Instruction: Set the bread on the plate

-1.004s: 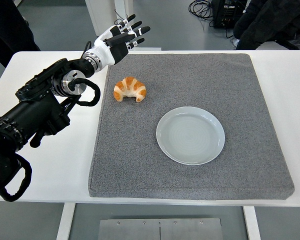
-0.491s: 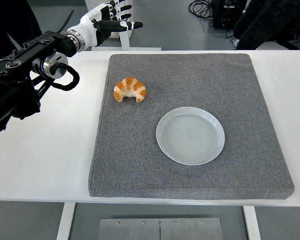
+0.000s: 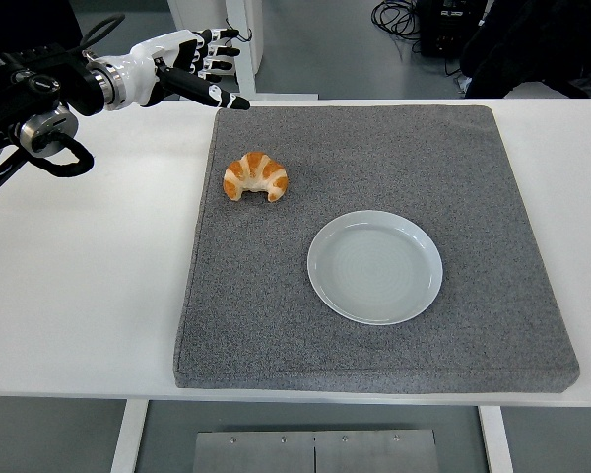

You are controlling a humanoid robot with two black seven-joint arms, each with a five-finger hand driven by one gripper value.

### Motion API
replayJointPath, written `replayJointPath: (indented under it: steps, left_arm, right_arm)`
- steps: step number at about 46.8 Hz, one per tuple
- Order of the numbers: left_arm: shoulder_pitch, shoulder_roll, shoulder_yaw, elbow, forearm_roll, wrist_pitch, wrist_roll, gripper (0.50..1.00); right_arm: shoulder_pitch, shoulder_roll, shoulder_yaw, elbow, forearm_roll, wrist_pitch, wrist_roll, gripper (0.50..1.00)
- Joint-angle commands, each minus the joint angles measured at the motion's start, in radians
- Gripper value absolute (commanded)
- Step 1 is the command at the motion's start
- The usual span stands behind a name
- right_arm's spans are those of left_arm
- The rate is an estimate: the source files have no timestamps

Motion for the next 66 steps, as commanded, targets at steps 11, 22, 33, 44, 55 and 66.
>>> replayJointPath:
  steps: [11,22,33,44,55,66]
  left_arm:
    - [0.016,0.026,0.038,-0.053,0.407,0.001,-0.008,0.984]
    - [0.065,-0.026,0.038,-0.039,0.622,0.038,-0.016,0.984]
    - [0.096,-0.083,0.057,0.01,0.682,0.13,-0.01,0.983]
    - [0.126,-0.123,0.106,0.079,0.682,0.231,-0.039,0.98]
    - [0.128,-0.166,0.155,0.126,0.662,0.237,-0.172,0.981]
    - [0.13,-0.222,0.169,0.215,0.676,0.244,-0.185,0.98]
  right_arm:
    - [0.0,0.0,0.0,0.0,-0.001,0.0,0.0,1.0]
    - [0.0,0.0,0.0,0.0,0.001,0.0,0.0,1.0]
    - [0.0,0.0,0.0,0.0,0.001,0.0,0.0,1.0]
    - [0.0,0.0,0.0,0.0,0.001,0.0,0.0,1.0]
    - [0.0,0.0,0.0,0.0,-0.001,0.001,0.0,1.0]
    - [0.0,0.0,0.0,0.0,0.001,0.0,0.0,1.0]
